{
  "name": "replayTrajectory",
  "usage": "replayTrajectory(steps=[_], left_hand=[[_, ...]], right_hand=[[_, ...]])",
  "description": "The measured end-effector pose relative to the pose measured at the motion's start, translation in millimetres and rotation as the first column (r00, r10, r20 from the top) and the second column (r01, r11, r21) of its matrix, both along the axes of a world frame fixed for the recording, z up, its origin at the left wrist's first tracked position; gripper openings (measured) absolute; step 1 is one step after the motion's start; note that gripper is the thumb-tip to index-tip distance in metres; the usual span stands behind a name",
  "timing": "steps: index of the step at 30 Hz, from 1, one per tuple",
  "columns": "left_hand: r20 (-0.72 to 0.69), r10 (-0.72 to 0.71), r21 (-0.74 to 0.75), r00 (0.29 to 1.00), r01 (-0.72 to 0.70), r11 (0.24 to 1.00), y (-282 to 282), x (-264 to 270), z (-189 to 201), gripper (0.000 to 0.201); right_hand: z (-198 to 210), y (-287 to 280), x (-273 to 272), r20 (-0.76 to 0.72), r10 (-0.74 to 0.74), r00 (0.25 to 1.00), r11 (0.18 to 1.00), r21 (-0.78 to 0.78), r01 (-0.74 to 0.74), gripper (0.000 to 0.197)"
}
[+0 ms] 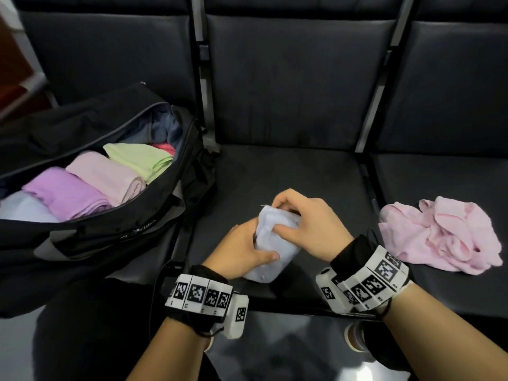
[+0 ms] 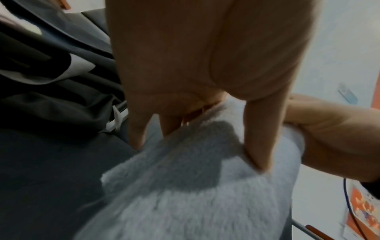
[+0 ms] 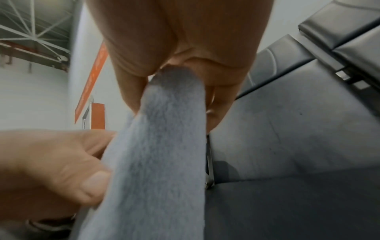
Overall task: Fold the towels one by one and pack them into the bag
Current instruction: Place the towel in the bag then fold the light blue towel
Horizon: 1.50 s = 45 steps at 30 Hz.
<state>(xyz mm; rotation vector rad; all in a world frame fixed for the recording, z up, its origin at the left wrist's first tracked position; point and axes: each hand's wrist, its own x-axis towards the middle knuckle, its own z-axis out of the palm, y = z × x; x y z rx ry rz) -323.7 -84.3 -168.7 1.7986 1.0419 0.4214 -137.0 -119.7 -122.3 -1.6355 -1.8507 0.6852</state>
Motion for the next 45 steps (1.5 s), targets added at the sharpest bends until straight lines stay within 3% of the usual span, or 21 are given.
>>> replayTrajectory(steps=[2,6,9,11,13,16,19,25,31,34,39,41,42,44,45], left_hand=[[0.035,0.036,0.015,0.999,-0.037,0.999,0.1,1.9,2.6,0.042],[0.216,0.186,-0.054,0.959,-0.178,0.982,6.8,-2.0,7.2,0.035],[0.411,0.322,-0.273,0.853,-0.222,0.936,11.1,-10.3,8.8,0.039],[0.474,0.427,-0.380,0.770,-0.258,0.888,16.4,-16.6,10.0,0.042],[0.481,0.535,-0.468,0.695,-0.312,0.827,23.6,-22.7,10.0,0.044],[0.449,0.661,-0.562,0.601,-0.385,0.732,37.7,-35.2,11.1,0.039],[0.446,0.714,-0.602,0.539,-0.410,0.685,57.0,-56.4,21.2,0.035],[0.493,0.747,-0.591,0.446,-0.459,0.663,119.3,-119.9,40.8,0.036],[0.332,0.879,-0.697,0.341,-0.540,0.472,185.4,-170.7,30.6,0.029],[0.215,0.912,-0.768,0.350,-0.516,0.379,211.2,-182.2,26.4,0.032],[0.269,0.906,-0.781,0.327,-0.476,0.404,265.2,-208.8,33.4,0.037],[0.318,0.899,-0.727,0.302,-0.531,0.435,281.9,-218.9,30.1,0.038],[0.312,0.903,-0.695,0.295,-0.578,0.428,286.4,-219.9,25.1,0.038],[0.237,0.917,-0.619,0.320,-0.678,0.397,287.9,-216.6,10.2,0.037],[0.200,0.922,-0.570,0.331,-0.726,0.385,286.4,-213.9,2.0,0.034]], right_hand=[[2.5,4.2,-2.3,-0.021,-0.055,0.998,0.997,0.049,0.056,0.041],[-7.5,8.1,0.9,-0.375,-0.134,0.917,0.982,0.075,0.174,0.060],[-26.9,8.2,5.7,-0.564,-0.107,0.819,0.987,-0.158,0.020,0.062],[-39.9,9.6,0.9,-0.574,-0.056,0.817,0.946,-0.291,-0.140,0.058],[-46.5,16.1,-8.6,-0.576,-0.026,0.817,0.917,-0.339,-0.209,0.051],[-45.0,37.8,-25.6,-0.615,-0.053,0.787,0.923,-0.331,-0.196,0.041],[-34.3,69.9,-45.8,-0.598,-0.064,0.799,0.946,-0.290,-0.142,0.036],[-4.6,144.0,-110.6,-0.603,0.017,0.798,0.936,-0.272,-0.225,0.034],[4.9,211.8,-179.9,-0.623,-0.057,0.780,0.923,-0.330,-0.196,0.030],[5.8,242.4,-201.6,-0.653,-0.126,0.747,0.910,-0.375,-0.175,0.024],[8.2,288.6,-234.0,-0.684,-0.136,0.716,0.931,-0.335,-0.143,0.022],[2.0,298.7,-243.0,-0.644,-0.095,0.759,0.960,-0.262,-0.103,0.024],[-4.2,301.9,-245.0,-0.562,-0.069,0.824,0.970,-0.229,-0.075,0.026],[-19.4,304.5,-244.9,-0.285,-0.007,0.958,0.979,-0.196,-0.051,0.031],[-27.1,303.9,-243.9,-0.149,0.027,0.989,0.978,-0.199,-0.056,0.033]])
